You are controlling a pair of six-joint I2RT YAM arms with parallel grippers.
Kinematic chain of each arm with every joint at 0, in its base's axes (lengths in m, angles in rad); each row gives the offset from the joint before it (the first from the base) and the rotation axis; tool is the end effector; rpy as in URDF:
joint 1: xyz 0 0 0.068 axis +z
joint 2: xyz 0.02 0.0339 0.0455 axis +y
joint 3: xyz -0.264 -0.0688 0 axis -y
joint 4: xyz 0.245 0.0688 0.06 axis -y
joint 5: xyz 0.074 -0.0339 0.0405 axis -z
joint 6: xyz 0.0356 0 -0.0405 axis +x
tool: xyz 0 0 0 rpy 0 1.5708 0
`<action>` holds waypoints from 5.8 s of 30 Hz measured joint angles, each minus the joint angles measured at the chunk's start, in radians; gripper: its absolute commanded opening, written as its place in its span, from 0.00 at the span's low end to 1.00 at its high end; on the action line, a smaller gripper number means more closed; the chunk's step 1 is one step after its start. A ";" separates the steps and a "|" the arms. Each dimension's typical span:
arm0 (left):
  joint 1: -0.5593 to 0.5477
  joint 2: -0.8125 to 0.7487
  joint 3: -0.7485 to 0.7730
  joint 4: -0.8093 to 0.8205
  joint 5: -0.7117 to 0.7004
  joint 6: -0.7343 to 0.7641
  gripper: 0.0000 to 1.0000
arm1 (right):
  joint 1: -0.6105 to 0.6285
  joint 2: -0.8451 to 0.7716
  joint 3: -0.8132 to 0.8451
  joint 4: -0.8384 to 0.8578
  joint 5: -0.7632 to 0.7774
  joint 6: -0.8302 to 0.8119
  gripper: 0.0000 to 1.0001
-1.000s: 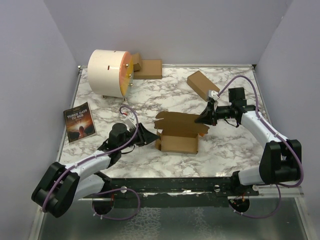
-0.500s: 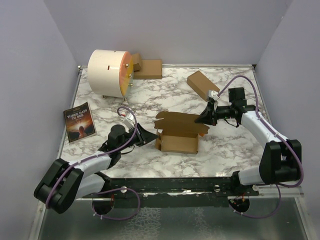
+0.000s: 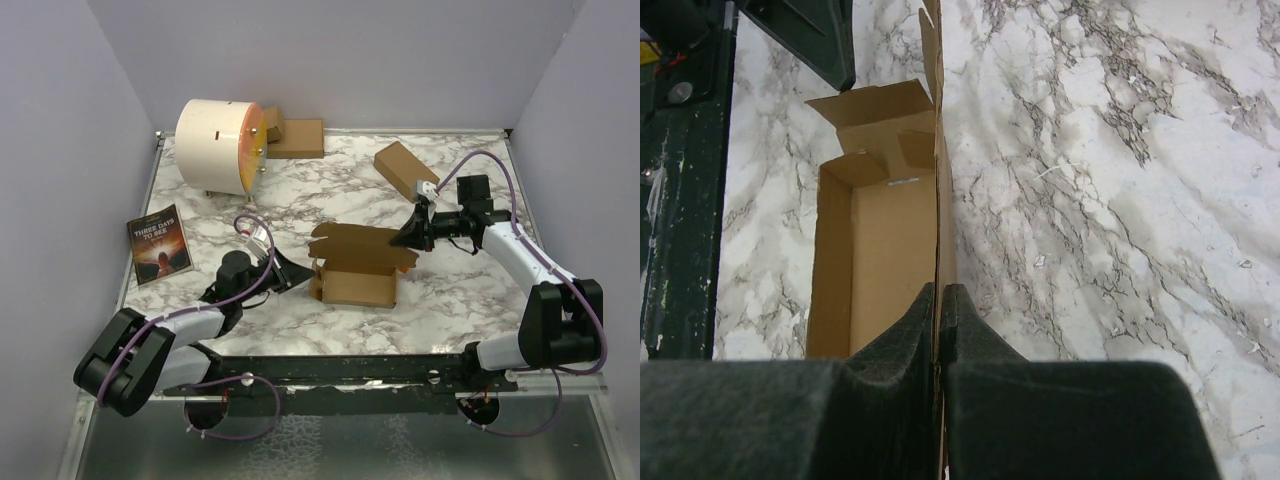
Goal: Fold the paper box
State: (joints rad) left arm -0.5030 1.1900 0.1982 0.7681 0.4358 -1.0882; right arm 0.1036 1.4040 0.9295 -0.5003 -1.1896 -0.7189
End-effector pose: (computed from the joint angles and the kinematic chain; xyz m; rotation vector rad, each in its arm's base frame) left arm 0.1766 -0.1143 0.1628 -0.2409 2.0373 -1.4646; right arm 0.2656 0.0608 0.2431 -1.1855 1.6743 1.1082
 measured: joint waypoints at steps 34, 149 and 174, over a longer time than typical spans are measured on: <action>0.081 0.072 -0.105 0.230 0.006 -0.118 0.03 | 0.000 0.000 0.000 0.000 0.000 0.000 0.01; -0.021 0.303 0.145 -0.094 0.129 0.193 0.60 | 0.000 0.000 0.000 -0.016 -0.001 -0.012 0.01; -0.284 0.225 0.340 -0.526 -0.346 0.265 0.40 | 0.000 0.000 0.000 -0.016 -0.001 -0.012 0.01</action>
State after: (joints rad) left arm -0.7872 1.4155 0.5377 0.2420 0.0902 -0.8230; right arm 0.1036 1.4040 0.9295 -0.5163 -1.1904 -0.7307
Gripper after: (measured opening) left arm 0.470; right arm 0.017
